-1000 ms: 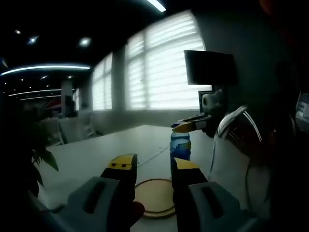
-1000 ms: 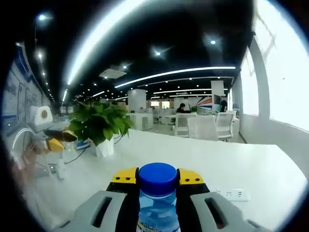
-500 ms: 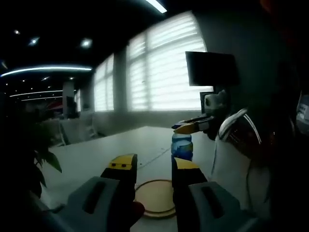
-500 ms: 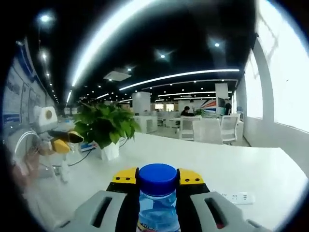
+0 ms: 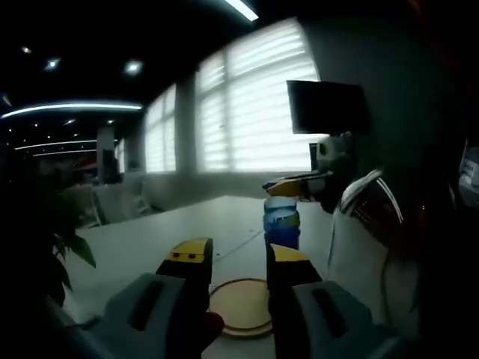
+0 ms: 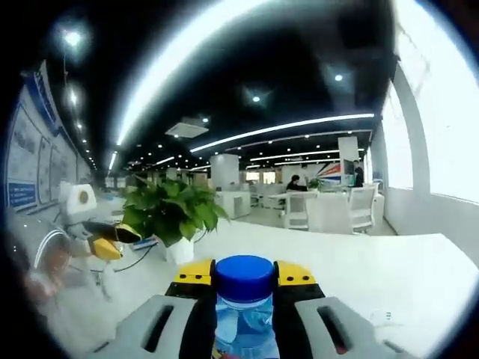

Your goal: Open the cover put in the Mizone put the cover back on

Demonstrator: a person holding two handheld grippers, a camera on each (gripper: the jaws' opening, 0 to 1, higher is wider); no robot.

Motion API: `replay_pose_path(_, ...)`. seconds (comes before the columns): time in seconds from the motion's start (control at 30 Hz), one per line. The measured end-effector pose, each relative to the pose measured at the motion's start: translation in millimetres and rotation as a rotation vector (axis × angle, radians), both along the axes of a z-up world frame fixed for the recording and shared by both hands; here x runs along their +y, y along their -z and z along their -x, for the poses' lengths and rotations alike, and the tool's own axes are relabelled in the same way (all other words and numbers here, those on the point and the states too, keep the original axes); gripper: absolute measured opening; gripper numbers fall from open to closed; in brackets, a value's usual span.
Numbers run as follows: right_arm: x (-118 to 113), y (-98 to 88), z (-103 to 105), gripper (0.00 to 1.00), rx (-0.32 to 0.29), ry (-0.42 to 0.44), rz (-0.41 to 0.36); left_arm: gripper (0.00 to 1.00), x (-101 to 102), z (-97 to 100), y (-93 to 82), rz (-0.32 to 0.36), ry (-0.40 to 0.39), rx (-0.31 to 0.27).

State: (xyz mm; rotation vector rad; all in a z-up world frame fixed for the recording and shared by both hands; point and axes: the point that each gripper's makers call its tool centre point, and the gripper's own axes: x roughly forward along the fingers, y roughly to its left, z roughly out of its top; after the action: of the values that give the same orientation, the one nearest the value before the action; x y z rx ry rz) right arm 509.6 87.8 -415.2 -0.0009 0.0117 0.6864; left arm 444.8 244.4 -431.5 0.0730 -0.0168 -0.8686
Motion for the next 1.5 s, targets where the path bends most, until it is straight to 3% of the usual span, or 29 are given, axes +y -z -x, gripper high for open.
replay_pose_path(0.17,20.8,-0.4,-1.9,0.21,-0.019,-0.042,0.023,0.21,4.4,0.7,-4.4,0.007,-0.009,-0.010)
replay_pose_path(0.6,58.9,17.5,-3.0,0.20,0.020,-0.136,0.020,0.21,5.8,1.5,-6.4,0.007,-0.011,-0.016)
replay_pose_path(0.8,66.1,14.0,-1.5,0.20,0.029,-0.159,-0.036,0.21,7.8,-0.7,-5.3,0.005,-0.016,-0.013)
replay_pose_path(0.93,77.0,11.1,-0.4,0.20,-0.011,-0.175,-0.048,0.21,8.0,-0.5,-5.2,0.006,-0.019,-0.013)
replay_pose_path(1.13,92.7,16.1,-0.9,0.20,-0.019,-0.197,-0.083,0.21,8.3,-0.9,-4.4,0.001,-0.020,-0.012)
replay_pose_path(1.27,93.5,18.2,-0.2,0.21,-0.060,-0.185,-0.061,0.21,9.9,-2.0,-4.4,0.000,-0.024,-0.012)
replay_pose_path(1.5,91.5,18.6,8.1,0.22,-0.063,-0.220,-0.054,0.21,10.3,-1.5,-4.7,-0.003,-0.022,-0.012)
